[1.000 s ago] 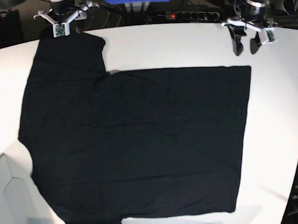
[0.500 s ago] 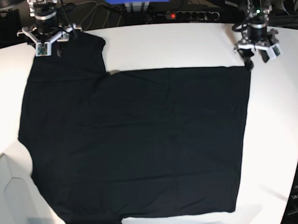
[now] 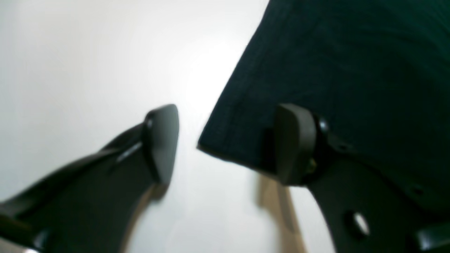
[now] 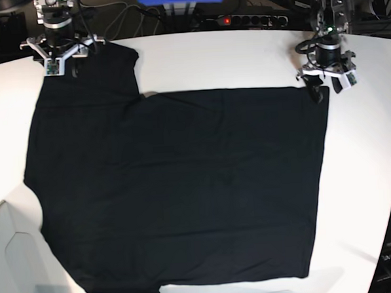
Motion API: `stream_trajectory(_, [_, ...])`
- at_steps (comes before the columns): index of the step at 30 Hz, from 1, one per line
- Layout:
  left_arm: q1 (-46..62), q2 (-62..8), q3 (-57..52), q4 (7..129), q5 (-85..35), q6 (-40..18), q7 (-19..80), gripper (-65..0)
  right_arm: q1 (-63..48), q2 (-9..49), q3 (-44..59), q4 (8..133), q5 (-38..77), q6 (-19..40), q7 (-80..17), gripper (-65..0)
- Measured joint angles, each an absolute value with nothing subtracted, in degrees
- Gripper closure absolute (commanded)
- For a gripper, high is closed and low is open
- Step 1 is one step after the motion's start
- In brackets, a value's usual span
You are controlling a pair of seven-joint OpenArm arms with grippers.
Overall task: Fold the T-shirt properly
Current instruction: 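Lower both grippers onto the shirt's shoulder corners and close them, then lift the shoulder edge with both grippers and pull it toward the hem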
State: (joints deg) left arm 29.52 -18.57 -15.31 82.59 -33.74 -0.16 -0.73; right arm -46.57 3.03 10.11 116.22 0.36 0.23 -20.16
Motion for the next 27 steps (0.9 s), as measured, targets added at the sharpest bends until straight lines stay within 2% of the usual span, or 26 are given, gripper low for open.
stream_trajectory(4, [29.52, -18.52, -15.27, 82.59, -33.78, -0.16, -0.67, -24.0, -46.54, 3.01, 11.35, 116.22, 0.38, 0.23, -20.14, -32.7])
stream_trajectory(7, [29.50, -18.52, -15.27, 82.48, -33.95, -0.16, -0.62, -17.7, -46.57, 3.07, 12.67, 116.25, 0.19, 0.21, -20.16, -33.1])
stream_trajectory(11, [29.50, -18.41, -15.27, 82.48, -33.95, -0.19, -0.51, -9.9, -45.91, 4.69, 13.63, 115.98, 0.36, 0.21, -20.05, -38.8])
stream_trajectory(14, [29.52, -18.39, -15.27, 82.50, -34.13, -0.19, -0.30, 0.0, -45.76, 5.67, 13.72, 115.48, 0.40, 0.23, -20.36, -41.8])
stream_trajectory(21, [29.52, -18.44, -15.70, 83.37, -34.22, -0.21, 2.55, 0.0, -43.75, 5.91, 14.76, 115.04, 0.36, 0.21, -20.05, -43.1])
stream_trajectory(27, [29.54, -18.44, -15.70, 83.37, -34.41, -0.21, 2.55, 0.0, -39.68, 6.00, 18.70, 109.47, 0.47, 0.49, -20.36, -43.1])
